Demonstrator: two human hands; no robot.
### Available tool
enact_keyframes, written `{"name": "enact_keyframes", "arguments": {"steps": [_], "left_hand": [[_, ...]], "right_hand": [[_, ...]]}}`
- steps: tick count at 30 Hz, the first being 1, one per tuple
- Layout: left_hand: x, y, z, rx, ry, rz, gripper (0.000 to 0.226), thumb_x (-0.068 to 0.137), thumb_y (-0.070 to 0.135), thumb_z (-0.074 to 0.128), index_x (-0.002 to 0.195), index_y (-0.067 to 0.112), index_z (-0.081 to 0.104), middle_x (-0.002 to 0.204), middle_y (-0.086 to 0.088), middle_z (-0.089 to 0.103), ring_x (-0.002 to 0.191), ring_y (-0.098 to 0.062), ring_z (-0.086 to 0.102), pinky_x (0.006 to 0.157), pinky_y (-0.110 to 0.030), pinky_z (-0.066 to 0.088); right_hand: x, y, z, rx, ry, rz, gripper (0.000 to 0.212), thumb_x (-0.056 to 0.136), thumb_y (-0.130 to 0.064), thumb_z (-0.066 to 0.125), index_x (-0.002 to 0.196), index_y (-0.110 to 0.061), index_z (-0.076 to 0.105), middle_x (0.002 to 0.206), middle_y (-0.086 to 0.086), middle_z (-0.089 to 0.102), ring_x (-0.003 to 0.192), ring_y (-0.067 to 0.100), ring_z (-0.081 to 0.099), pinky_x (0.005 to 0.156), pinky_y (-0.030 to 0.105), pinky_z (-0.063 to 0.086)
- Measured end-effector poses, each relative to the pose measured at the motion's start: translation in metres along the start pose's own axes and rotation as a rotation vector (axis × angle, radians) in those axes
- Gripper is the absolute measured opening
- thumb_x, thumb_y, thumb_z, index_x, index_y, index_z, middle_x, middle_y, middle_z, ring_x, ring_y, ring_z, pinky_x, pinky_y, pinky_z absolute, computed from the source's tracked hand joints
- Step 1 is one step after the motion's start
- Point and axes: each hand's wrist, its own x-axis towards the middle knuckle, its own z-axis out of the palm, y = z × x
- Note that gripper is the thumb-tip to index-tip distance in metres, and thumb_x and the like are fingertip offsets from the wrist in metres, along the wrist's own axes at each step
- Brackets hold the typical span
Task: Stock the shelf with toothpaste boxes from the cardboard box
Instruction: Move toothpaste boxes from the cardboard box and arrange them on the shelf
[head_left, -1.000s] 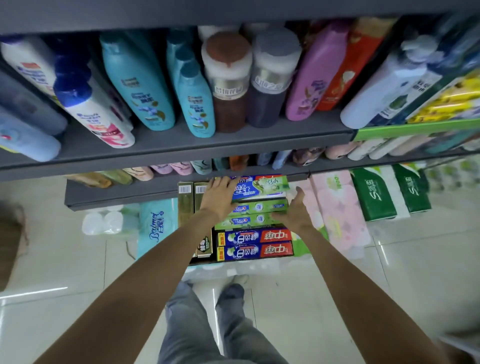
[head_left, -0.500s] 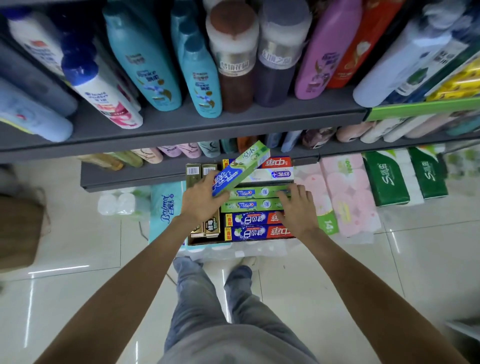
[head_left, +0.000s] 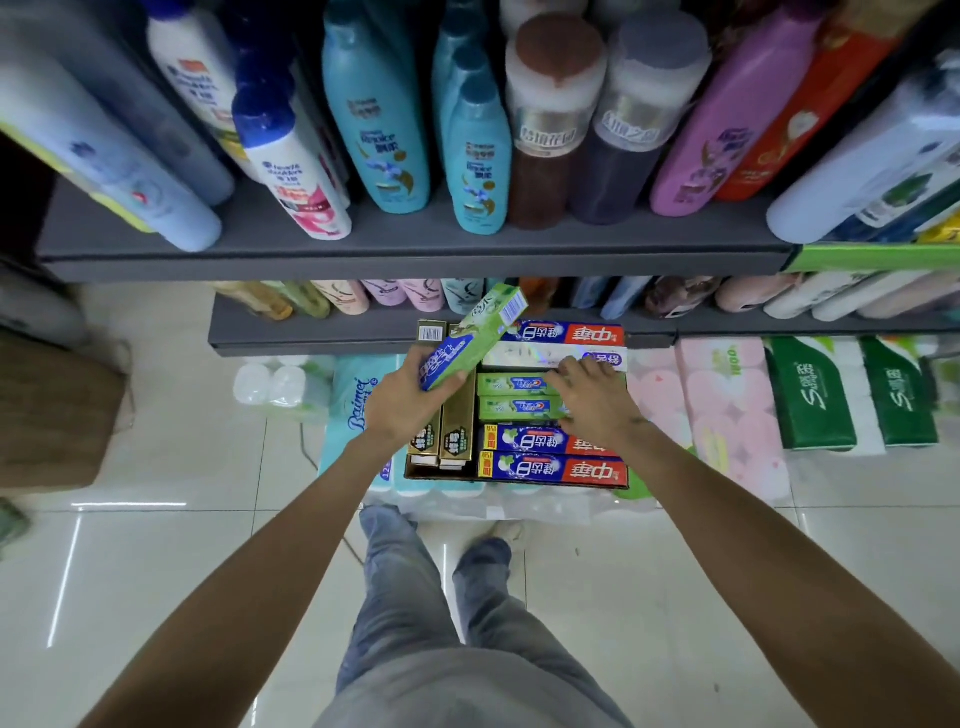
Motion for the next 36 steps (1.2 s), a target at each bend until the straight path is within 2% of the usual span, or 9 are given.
{"name": "enact_keyframes", "arguments": {"steps": [4, 9, 11, 16, 19, 23, 27, 31, 36], "left_hand": [[0.0, -0.014, 0.0, 0.034, -0.015, 0.007, 0.048, 0.091, 0.055, 0.043, 0.127, 0.024, 0.041, 0.098, 0.001, 0.063, 0.08, -0.023, 0.06, 0.071, -0.032, 0.045], [-0.002, -0.02, -0.006, -0.054, -0.087, 0.032, 0.055, 0.09, 0.053, 0.047, 0.136, 0.025, 0.035, 0.114, 0.0, 0.061, 0.086, -0.021, 0.061, 0.075, -0.033, 0.049], [-0.004, -0.02, -0.016, -0.064, -0.058, 0.078, 0.056, 0.09, 0.053, 0.049, 0.137, 0.026, 0.037, 0.117, 0.001, 0.06, 0.092, -0.019, 0.06, 0.077, -0.034, 0.049], [-0.02, -0.016, -0.066, -0.273, -0.001, 0.082, 0.056, 0.071, 0.069, 0.054, 0.119, 0.042, 0.046, 0.101, 0.013, 0.064, 0.085, -0.016, 0.064, 0.078, -0.036, 0.053], [-0.033, -0.01, -0.105, -0.595, -0.043, 0.082, 0.061, 0.06, 0.052, 0.078, 0.112, 0.034, 0.052, 0.093, 0.005, 0.064, 0.068, -0.012, 0.062, 0.072, -0.036, 0.056], [-0.061, 0.002, -0.163, -0.755, -0.037, 0.179, 0.061, 0.061, 0.025, 0.083, 0.113, 0.014, 0.052, 0.082, -0.004, 0.061, 0.056, -0.013, 0.06, 0.055, -0.026, 0.051], [-0.083, 0.013, -0.22, -0.857, 0.171, 0.238, 0.066, 0.052, 0.035, 0.081, 0.11, 0.026, 0.052, 0.089, 0.003, 0.07, 0.068, -0.02, 0.068, 0.064, -0.032, 0.056], [-0.092, 0.027, -0.276, -0.905, 0.287, 0.292, 0.059, 0.054, 0.029, 0.083, 0.105, 0.023, 0.055, 0.087, 0.009, 0.068, 0.072, -0.01, 0.067, 0.057, -0.03, 0.054], [-0.074, 0.037, -0.346, -0.983, 0.334, 0.253, 0.038, 0.07, 0.039, 0.067, 0.099, 0.016, 0.066, 0.092, -0.006, 0.069, 0.075, -0.016, 0.064, 0.068, -0.027, 0.053]], "right_hand": [[-0.002, -0.015, 0.013, -0.045, 0.112, 0.008, 0.059, 0.037, -0.014, 0.089, 0.091, -0.009, 0.066, 0.091, 0.011, 0.063, 0.08, 0.028, 0.062, 0.066, 0.037, 0.054], [-0.01, -0.022, -0.003, 0.136, 0.095, 0.106, 0.045, 0.062, -0.015, 0.079, 0.101, -0.009, 0.059, 0.097, 0.008, 0.064, 0.091, 0.026, 0.06, 0.077, 0.037, 0.05], [-0.022, -0.017, -0.02, 0.287, 0.08, 0.147, 0.042, 0.075, -0.02, 0.069, 0.112, -0.013, 0.052, 0.107, 0.006, 0.064, 0.1, 0.026, 0.06, 0.086, 0.035, 0.045], [-0.059, -0.001, -0.078, 0.866, 0.049, 0.264, 0.03, 0.085, -0.019, 0.066, 0.111, -0.022, 0.051, 0.117, 0.004, 0.064, 0.098, 0.02, 0.061, 0.075, 0.026, 0.044], [-0.072, -0.002, -0.129, 1.293, 0.096, 0.157, 0.032, 0.088, 0.002, 0.057, 0.108, -0.023, 0.054, 0.116, 0.015, 0.062, 0.089, 0.005, 0.06, 0.076, 0.01, 0.045], [-0.082, -0.014, -0.219, 1.49, 0.213, -0.055, 0.026, 0.074, -0.027, 0.067, 0.099, -0.034, 0.067, 0.104, -0.005, 0.07, 0.091, -0.003, 0.063, 0.082, 0.011, 0.047], [-0.082, -0.029, -0.311, 1.498, 0.343, -0.268, 0.039, 0.068, -0.046, 0.072, 0.104, -0.034, 0.066, 0.101, -0.006, 0.07, 0.084, 0.003, 0.065, 0.074, 0.013, 0.05], [-0.062, -0.045, -0.385, 1.35, 0.465, -0.392, 0.045, 0.08, -0.028, 0.063, 0.119, -0.045, 0.049, 0.088, -0.005, 0.066, 0.071, 0.007, 0.064, 0.065, 0.021, 0.052], [0.001, -0.054, -0.44, 1.043, 0.609, -0.36, 0.031, 0.092, -0.024, 0.056, 0.111, -0.048, 0.052, 0.1, 0.004, 0.058, 0.092, 0.016, 0.056, 0.087, 0.035, 0.041]]}}
